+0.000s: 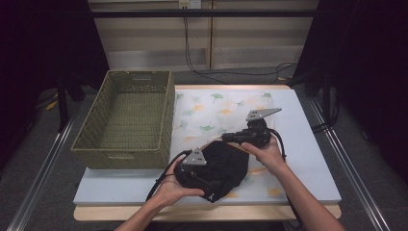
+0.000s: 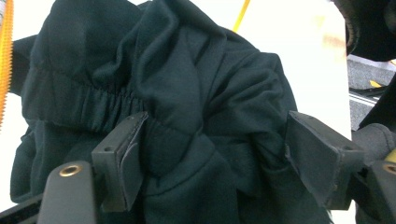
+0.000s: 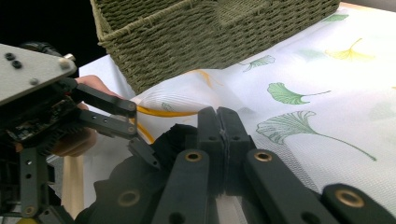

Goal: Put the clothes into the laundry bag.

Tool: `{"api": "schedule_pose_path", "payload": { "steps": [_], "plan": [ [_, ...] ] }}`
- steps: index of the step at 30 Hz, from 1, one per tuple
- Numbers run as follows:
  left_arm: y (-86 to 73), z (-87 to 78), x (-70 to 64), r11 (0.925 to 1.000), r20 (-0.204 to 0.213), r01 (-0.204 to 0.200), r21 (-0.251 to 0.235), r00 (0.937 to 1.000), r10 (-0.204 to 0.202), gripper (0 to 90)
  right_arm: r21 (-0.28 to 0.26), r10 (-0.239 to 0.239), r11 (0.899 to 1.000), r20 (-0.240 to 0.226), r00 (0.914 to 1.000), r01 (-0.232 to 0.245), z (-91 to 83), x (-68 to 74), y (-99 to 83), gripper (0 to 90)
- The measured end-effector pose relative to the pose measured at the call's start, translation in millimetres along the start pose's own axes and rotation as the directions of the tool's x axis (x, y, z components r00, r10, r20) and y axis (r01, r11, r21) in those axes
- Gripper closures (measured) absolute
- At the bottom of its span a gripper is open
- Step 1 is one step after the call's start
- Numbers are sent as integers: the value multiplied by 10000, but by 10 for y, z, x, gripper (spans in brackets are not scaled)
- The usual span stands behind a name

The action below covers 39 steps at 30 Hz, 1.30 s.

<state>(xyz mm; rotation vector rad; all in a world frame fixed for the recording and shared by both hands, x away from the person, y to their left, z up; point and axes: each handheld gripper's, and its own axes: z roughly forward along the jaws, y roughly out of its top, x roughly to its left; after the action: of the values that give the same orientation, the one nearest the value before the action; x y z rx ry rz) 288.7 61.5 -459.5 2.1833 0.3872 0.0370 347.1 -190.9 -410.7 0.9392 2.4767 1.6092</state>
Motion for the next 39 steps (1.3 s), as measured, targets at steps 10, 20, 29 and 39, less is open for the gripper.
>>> {"api": "schedule_pose_path", "payload": {
  "steps": [10,20,29,39],
  "plan": [
    [11,60,91,9991,-168,-104,416,9998,111,422,116,59,9999,-88,9999,-58,21,9,1,897],
    [118,57,119,9984,-98,169,530,9998,-164,576,215,59,9998,-37,10000,-58,38,17,10,898],
    [206,98,158,9989,-344,347,326,9988,-336,576,203,64,9998,-162,9998,-60,53,19,10,898],
    [287,185,272,9979,-901,643,22,9939,-639,573,199,70,9998,-190,9998,-66,52,20,14,898]
  ]
}}
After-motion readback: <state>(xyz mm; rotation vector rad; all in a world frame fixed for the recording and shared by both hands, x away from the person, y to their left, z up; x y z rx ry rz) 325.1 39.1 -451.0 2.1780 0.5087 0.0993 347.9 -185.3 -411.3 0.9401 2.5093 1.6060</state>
